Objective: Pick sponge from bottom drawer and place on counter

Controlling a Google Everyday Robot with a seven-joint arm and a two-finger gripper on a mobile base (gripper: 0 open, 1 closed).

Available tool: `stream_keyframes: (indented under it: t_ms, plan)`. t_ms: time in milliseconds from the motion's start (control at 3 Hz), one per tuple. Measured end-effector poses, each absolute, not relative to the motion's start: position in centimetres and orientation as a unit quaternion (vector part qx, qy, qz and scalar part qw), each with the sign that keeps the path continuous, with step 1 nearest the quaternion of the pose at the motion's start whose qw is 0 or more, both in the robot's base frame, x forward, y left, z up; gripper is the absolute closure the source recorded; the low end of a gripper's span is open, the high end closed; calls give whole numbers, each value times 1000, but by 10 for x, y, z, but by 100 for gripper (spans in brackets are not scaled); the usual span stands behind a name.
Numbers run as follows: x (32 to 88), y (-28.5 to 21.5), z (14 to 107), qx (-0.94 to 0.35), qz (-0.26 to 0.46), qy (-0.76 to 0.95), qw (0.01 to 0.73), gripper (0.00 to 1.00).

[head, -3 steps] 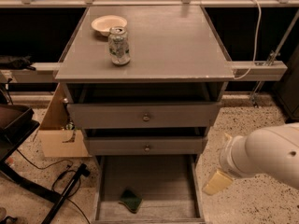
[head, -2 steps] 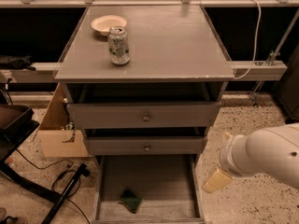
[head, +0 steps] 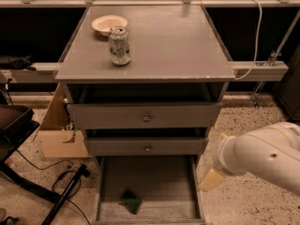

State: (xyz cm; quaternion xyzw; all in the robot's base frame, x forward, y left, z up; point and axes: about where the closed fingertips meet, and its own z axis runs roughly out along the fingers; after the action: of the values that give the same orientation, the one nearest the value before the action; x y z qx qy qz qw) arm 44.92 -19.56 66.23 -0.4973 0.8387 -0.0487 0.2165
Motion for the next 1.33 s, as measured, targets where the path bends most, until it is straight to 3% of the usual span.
stream_keyframes:
  t_ms: [1000, 1333]
  plan:
    - [492, -181, 459, -536, -3, 824, 186, 0]
    - [492, -181, 459, -536, -3, 824, 186, 0]
